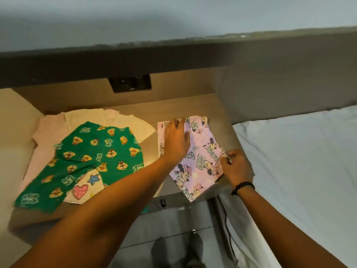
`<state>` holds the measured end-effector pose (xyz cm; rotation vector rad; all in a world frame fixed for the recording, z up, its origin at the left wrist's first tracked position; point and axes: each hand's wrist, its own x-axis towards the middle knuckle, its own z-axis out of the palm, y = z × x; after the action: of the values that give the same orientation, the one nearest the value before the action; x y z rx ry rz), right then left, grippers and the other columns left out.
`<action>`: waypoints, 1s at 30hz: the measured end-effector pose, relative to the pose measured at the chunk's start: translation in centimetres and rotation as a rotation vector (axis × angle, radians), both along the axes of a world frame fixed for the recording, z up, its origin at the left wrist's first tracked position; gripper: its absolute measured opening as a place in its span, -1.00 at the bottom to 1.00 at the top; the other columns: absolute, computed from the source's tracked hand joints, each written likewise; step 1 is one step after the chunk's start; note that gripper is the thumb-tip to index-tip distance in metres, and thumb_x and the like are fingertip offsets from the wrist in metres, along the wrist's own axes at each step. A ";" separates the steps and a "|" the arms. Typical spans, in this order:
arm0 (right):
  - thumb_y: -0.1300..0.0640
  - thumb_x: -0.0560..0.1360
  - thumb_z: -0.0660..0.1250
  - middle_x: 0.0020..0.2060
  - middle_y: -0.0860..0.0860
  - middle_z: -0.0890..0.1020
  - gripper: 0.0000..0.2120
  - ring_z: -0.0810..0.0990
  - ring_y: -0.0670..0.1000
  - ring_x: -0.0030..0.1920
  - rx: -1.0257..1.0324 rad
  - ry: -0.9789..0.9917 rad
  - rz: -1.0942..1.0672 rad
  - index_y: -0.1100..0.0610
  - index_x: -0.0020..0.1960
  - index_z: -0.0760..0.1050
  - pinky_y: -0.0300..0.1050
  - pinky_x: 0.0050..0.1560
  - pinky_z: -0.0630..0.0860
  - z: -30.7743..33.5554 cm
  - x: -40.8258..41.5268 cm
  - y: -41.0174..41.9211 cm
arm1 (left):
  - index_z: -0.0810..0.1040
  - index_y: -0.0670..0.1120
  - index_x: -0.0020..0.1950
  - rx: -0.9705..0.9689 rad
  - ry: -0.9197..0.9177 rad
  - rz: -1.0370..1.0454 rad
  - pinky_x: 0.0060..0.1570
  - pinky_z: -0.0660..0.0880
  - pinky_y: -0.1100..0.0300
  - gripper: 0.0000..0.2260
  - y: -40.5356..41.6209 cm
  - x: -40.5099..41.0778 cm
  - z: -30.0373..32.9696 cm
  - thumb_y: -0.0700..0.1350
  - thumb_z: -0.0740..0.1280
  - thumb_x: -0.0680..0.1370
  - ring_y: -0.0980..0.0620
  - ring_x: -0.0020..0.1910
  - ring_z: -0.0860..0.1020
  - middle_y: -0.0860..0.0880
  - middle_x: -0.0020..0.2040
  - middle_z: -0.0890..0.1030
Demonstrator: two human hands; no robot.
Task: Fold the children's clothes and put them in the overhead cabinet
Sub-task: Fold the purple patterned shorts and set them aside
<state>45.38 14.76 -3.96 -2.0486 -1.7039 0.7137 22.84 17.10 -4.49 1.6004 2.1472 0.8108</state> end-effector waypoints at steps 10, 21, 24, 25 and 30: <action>-0.15 0.72 -0.08 0.67 0.02 0.02 -0.43 -0.05 0.07 0.66 0.113 -0.413 0.842 -0.03 0.68 -0.03 0.14 0.64 -0.05 -2.8 -5.0 5.6 | 0.02 -0.05 0.74 -0.215 0.462 -0.132 0.66 -0.14 -0.22 -0.28 -5.4 -1.8 -4.6 0.33 -0.18 0.68 -0.19 0.72 -0.03 -0.18 0.73 0.05; -0.22 0.70 -0.17 0.68 0.07 -0.10 -0.37 -0.17 0.13 0.66 0.080 -0.396 0.687 0.00 0.69 -0.17 0.17 0.63 -0.18 -3.8 -5.9 2.9 | -0.03 0.01 0.75 -0.221 0.463 -0.247 0.67 -0.22 -0.13 -0.32 -6.4 -3.1 -4.3 0.32 -0.14 0.70 -0.14 0.72 -0.10 -0.11 0.75 -0.01; -0.28 0.70 -0.08 0.67 0.06 -0.03 -0.34 -0.15 0.10 0.66 0.112 -0.287 0.703 0.01 0.69 -0.07 0.16 0.64 -0.16 -2.8 -5.1 2.1 | 0.05 0.00 0.74 -0.152 0.401 -0.254 0.68 -0.16 -0.13 -0.33 -7.4 -3.4 -3.4 0.33 -0.03 0.71 -0.14 0.72 -0.04 -0.11 0.74 0.06; -0.31 0.68 -0.03 0.67 0.04 0.05 -0.33 -0.09 0.10 0.67 0.157 -0.244 0.728 0.00 0.68 0.02 0.16 0.64 -0.10 -2.3 -4.3 1.3 | 0.11 -0.01 0.72 -0.098 0.390 -0.282 0.68 -0.10 -0.13 -0.33 -8.4 -3.6 -2.9 0.34 0.00 0.71 -0.14 0.72 0.03 -0.10 0.72 0.13; -0.39 0.58 0.19 0.54 0.04 0.39 -0.31 0.32 0.13 0.55 0.268 -0.262 0.993 -0.01 0.56 0.34 0.20 0.50 0.32 -2.5 2.3 -4.2 | 0.40 -0.02 0.60 -0.009 0.509 -0.546 0.60 0.21 -0.11 -0.21 -16.9 -5.5 -2.8 0.50 0.19 0.58 -0.13 0.60 0.33 -0.08 0.60 0.42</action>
<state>47.64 10.61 -6.48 -1.0555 -2.7964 0.4253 17.33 0.16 -7.29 2.4270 1.8192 0.2338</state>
